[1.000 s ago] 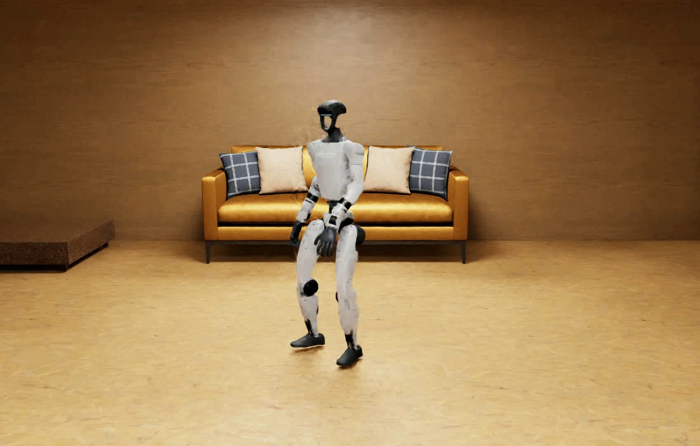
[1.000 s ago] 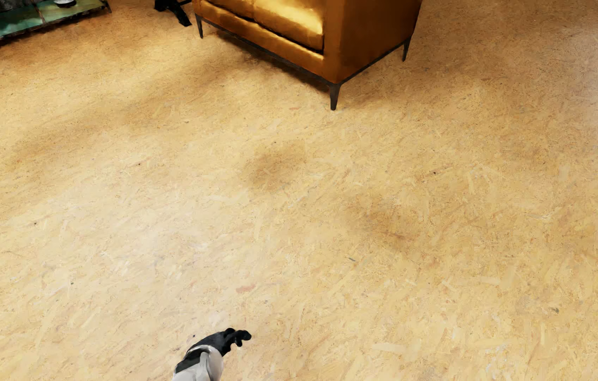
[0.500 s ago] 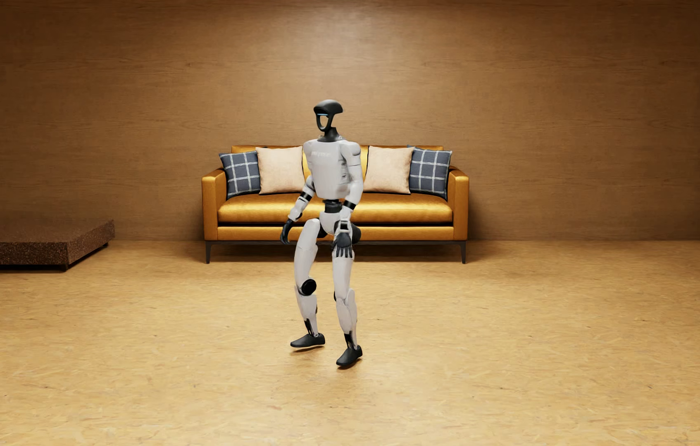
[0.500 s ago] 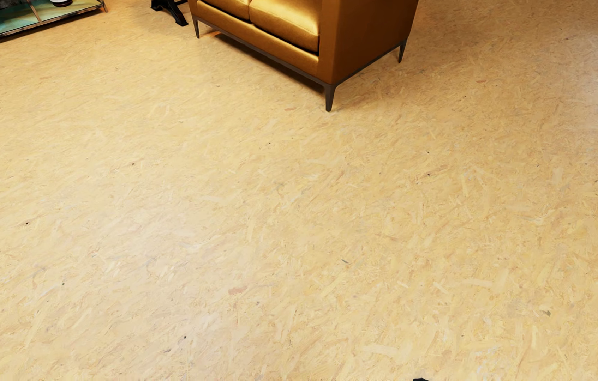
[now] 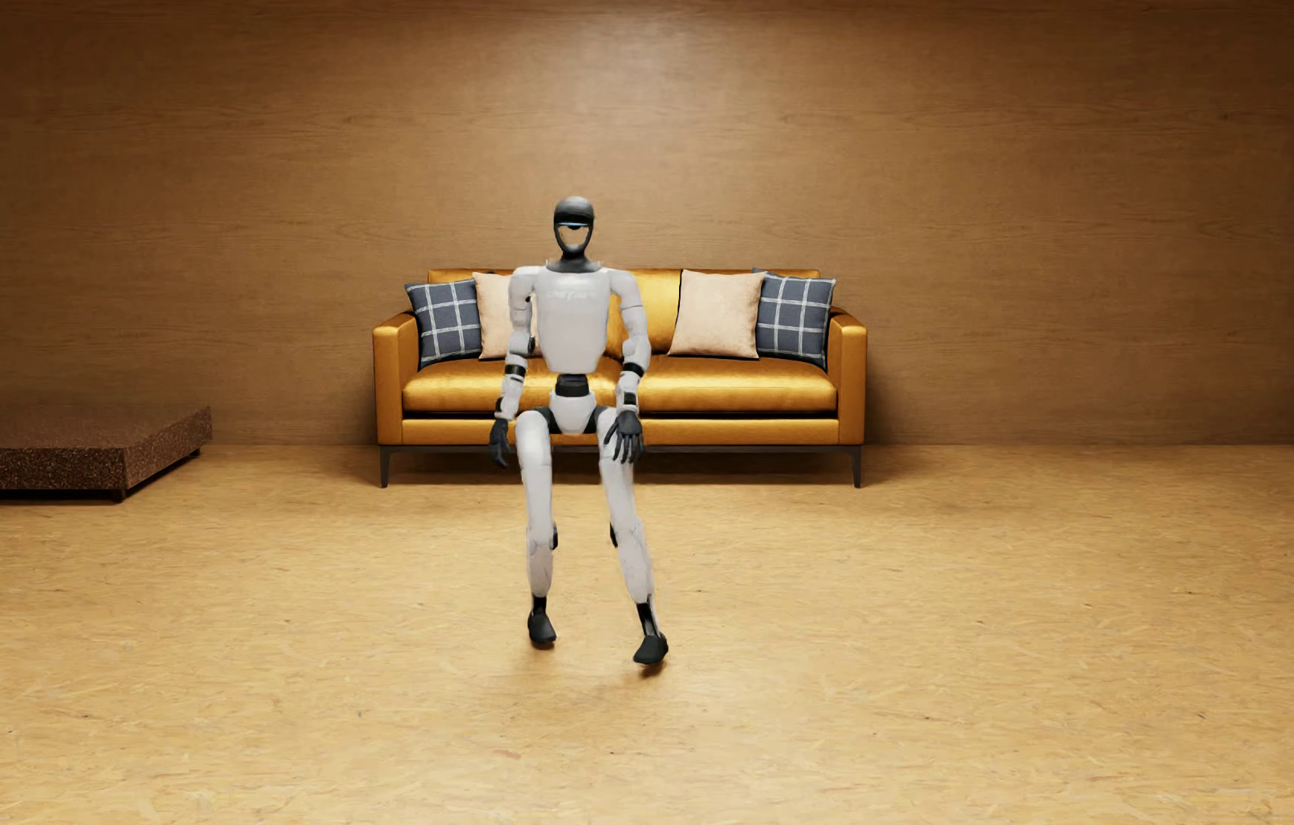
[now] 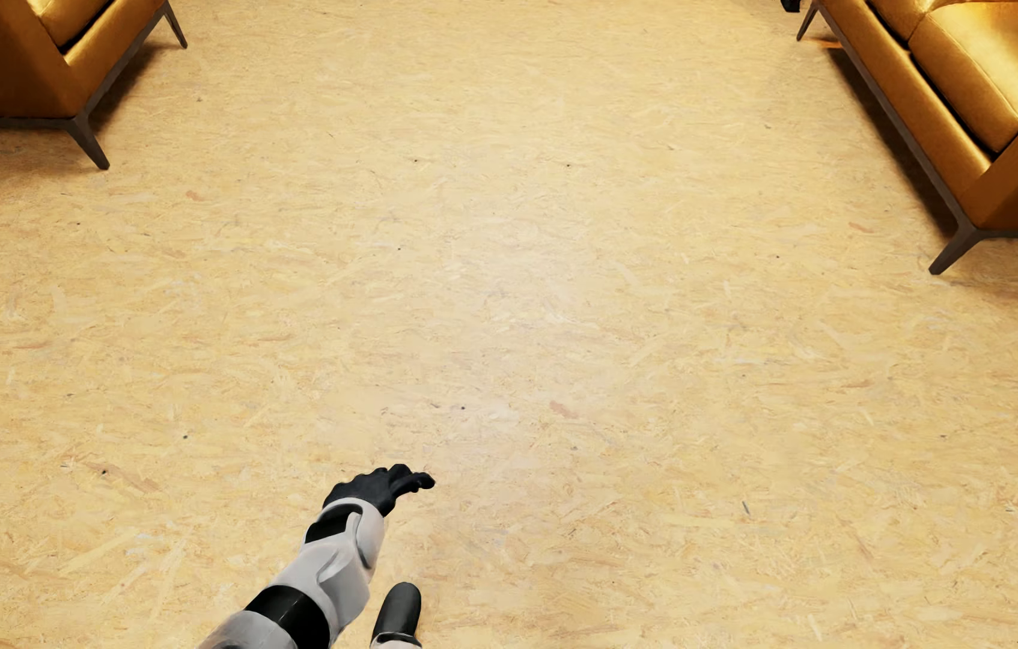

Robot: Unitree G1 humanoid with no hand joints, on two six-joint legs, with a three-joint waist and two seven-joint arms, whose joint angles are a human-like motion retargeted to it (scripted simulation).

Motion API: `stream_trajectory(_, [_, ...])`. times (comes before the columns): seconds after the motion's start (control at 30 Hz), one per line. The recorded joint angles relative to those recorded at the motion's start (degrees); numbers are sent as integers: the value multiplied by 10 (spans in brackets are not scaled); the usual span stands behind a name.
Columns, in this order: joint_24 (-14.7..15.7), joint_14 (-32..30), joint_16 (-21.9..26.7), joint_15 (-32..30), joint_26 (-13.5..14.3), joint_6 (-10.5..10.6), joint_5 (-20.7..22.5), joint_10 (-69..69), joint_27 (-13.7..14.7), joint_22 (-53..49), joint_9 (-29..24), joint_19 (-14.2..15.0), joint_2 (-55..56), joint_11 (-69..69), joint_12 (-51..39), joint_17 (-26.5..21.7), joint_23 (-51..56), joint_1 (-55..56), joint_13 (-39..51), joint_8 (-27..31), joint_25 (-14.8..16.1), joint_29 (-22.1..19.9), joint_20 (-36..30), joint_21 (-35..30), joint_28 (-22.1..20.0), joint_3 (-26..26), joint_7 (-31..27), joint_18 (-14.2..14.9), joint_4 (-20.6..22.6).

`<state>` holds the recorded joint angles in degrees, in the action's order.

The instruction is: Walk to the sofa

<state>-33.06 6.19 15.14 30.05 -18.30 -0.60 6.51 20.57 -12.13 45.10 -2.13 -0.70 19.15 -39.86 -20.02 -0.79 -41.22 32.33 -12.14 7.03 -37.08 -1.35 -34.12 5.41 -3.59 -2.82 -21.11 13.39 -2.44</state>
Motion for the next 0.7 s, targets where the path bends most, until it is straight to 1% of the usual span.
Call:
stream_trajectory(0.03, [7,14,-13,-14,5,12,-10,-14,-4,-22,-5,-7,7,14,3,-12,-10,20,2,-56,-9,6,8,-17,-20,-3,100,-58,-43])
stream_trajectory(0.07, [18,48,-27,-29,10,25,-20,-33,-9,-41,-7,-13,10,31,15,-22,-23,24,5,-112,-14,9,16,-29,-37,-5,246,-107,-99])
stream_trajectory(0.1, [29,58,-39,-45,16,38,-30,-39,-18,-53,-7,-18,11,52,31,-29,-39,11,7,-166,-16,11,16,-32,-45,-7,428,-96,-157])
stream_trajectory(0.13, [32,52,-45,-64,18,46,-43,-23,-29,-56,-5,-22,8,77,49,-36,-56,-9,11,-213,-17,13,6,-32,-40,-5,556,-123,-195])
stream_trajectory(0.17, [28,46,-44,-82,20,50,-58,3,-38,-54,-3,-25,0,104,67,-43,-72,-34,14,-257,-20,13,-12,-33,-29,-1,637,-141,-217])
stream_trajectory(0.2, [20,45,-37,-98,18,50,-74,50,-43,-46,-1,-26,-11,128,85,-48,-82,-50,14,-297,-24,12,-32,-33,-15,6,652,-157,-229])
stream_trajectory(0.23, [15,47,-26,-111,11,48,-90,109,-44,-32,0,-27,-22,145,101,-52,-86,-58,11,-335,-26,10,-47,-35,-1,14,629,-163,-239])
stream_trajectory(0.27, [15,51,-12,-124,2,46,-107,163,-39,-15,2,-28,-32,160,118,-57,-84,-68,8,-370,-28,7,-53,-37,8,22,602,-160,-247])
stream_trajectory(0.3, [23,57,0,-135,-11,44,-124,205,-31,4,4,-28,-38,171,138,-60,-76,-85,5,-402,-26,0,-43,-35,8,27,583,-162,-258])
stream_trajectory(0.33, [39,63,10,-147,-31,43,-140,228,-24,25,7,-28,-43,178,160,-64,-66,-109,3,-433,-22,-13,-14,-34,-3,30,572,-169,-270])
stream_trajectory(0.37, [62,69,18,-158,-49,44,-155,234,-17,43,11,-27,-47,183,182,-66,-54,-143,3,-463,-14,-24,30,-31,-25,31,579,-186,-287])
stream_trajectory(0.4, [89,76,24,-170,-68,45,-169,221,-11,60,15,-25,-51,189,203,-68,-42,-187,5,-492,-5,-34,81,-28,-49,30,611,-206,-308])
stream_trajectory(0.43, [111,83,33,-181,-79,48,-184,193,-5,70,20,-22,-56,192,223,-67,-30,-246,8,-523,8,-42,125,-23,-65,25,681,-225,-332])
stream_trajectory(0.47, [122,90,42,-195,-82,50,-200,157,0,77,25,-19,-60,197,239,-68,-17,-312,12,-555,19,-49,152,-21,-67,17,779,-246,-349])
stream_trajectory(0.5, [121,83,54,-210,-82,52,-224,123,9,77,30,-15,-65,196,251,-70,-7,-372,13,-587,33,-57,159,-9,-58,10,879,-236,-350])
stream_trajectory(0.53, [106,53,58,-226,-81,54,-252,87,14,80,32,-5,-73,197,250,-66,5,-413,13,-620,50,-68,141,10,-42,6,953,-116,-334])
stream_trajectory(0.57, [88,59,60,-243,-72,52,-285,74,19,82,31,-5,-89,204,238,-67,23,-393,3,-650,67,-79,114,37,-17,11,927,-64,-307])
stream_trajectory(0.6, [66,75,50,-243,-68,47,-332,76,17,91,28,-16,-99,202,213,-62,44,-355,-10,-668,86,-89,83,67,11,18,873,-77,-271])
stream_trajectory(0.63, [48,90,35,-214,-63,39,-380,78,15,96,26,-21,-105,189,188,-53,58,-321,-29,-661,103,-98,58,100,39,22,819,-94,-227])
stream_trajectory(0.67, [34,106,25,-173,-47,32,-416,80,10,81,23,-24,-98,175,172,-43,62,-293,-39,-602,110,-98,40,123,73,23,765,-108,-181])
stream_trajectory(0.7, [25,120,19,-139,-27,26,-425,78,2,56,21,-48,-72,163,164,-38,54,-274,-48,-482,104,-86,37,131,101,19,714,-123,-136])
